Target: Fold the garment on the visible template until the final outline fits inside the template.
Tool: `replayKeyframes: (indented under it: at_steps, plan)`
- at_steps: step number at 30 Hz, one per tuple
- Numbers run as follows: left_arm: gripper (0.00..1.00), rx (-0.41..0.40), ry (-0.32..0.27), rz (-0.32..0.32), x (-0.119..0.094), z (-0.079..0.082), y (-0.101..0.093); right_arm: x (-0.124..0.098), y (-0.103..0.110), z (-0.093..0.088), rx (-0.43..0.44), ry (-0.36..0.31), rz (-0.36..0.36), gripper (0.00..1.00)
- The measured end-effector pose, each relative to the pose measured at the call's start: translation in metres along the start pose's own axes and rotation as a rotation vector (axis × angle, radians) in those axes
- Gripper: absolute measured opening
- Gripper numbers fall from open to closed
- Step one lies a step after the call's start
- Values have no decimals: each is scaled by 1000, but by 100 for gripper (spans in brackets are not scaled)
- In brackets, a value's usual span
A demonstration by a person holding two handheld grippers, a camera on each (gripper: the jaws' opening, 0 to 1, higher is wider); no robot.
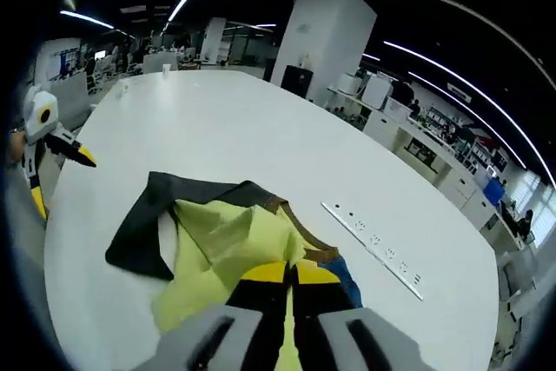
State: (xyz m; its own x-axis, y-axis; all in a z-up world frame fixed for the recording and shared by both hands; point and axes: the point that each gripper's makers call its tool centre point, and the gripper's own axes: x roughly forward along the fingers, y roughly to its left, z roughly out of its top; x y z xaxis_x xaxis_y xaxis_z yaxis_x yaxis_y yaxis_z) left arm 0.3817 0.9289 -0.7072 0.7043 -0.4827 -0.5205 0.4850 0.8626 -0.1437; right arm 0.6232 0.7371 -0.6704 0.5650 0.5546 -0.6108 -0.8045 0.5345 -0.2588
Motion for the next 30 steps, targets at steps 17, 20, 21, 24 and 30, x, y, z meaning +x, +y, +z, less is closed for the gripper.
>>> replayKeyframes:
  at_steps: [17,20,21,24,30]
  plan:
    - [83,-9,3,-2,1,-7,2,11,2,-58,65,141,5,0]
    - [83,-8,7,-6,2,-8,0,12,4,-60,51,155,10,0]
    - [83,-6,10,-6,3,-8,-1,12,4,-61,43,159,9,0]
    - [83,-4,14,-12,4,-10,-2,9,3,-62,46,149,-3,10]
    - [83,-3,16,-16,5,-10,-3,-3,0,-61,38,104,-36,36]
